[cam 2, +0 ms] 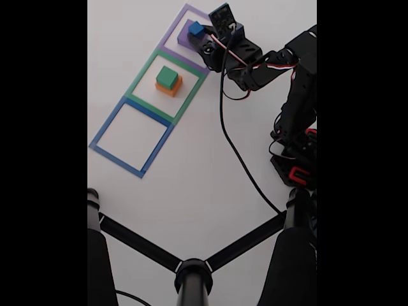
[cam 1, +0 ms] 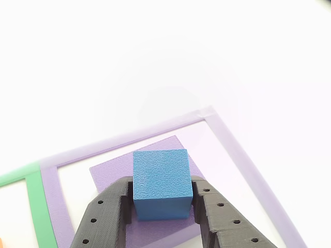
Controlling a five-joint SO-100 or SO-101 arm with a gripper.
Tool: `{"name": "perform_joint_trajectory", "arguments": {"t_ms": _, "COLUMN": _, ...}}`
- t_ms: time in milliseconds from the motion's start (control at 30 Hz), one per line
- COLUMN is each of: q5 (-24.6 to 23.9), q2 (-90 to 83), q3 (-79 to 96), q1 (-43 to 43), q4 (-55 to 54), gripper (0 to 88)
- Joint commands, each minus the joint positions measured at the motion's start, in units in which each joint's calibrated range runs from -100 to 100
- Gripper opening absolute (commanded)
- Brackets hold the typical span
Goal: Tower of hanoi
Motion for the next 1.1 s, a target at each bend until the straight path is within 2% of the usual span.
{"name": "perform_joint_trajectory", "arguments": {"t_ms": 0, "q5": 0.0, "q2": -2.35, "q3": -1.25, "q1": -0.84, "q4": -0.16, "gripper": 2.0}}
{"name": "perform_joint_trajectory", "arguments": {"t_ms": 200, "q5": 0.0, "q2": -13.49, "q3": -0.52, "q1": -1.91, "q4": 12.06, "gripper": 2.0}}
{"name": "perform_joint_trajectory", "arguments": {"t_ms": 533, "q5": 0.0, "q2": -38.73, "q3": -8.97, "q1": -2.14, "q4": 54.23, "gripper": 1.4}}
{"name": "perform_joint_trajectory", "arguments": {"t_ms": 867, "q5": 0.0, "q2": -47.46, "q3": -39.41, "q1": -3.28, "q4": 102.79, "gripper": 1.2}}
{"name": "perform_joint_trajectory", "arguments": {"t_ms": 1067, "q5": 0.0, "q2": -47.3, "q3": -55.13, "q1": -4.88, "q4": 120.35, "gripper": 1.1}}
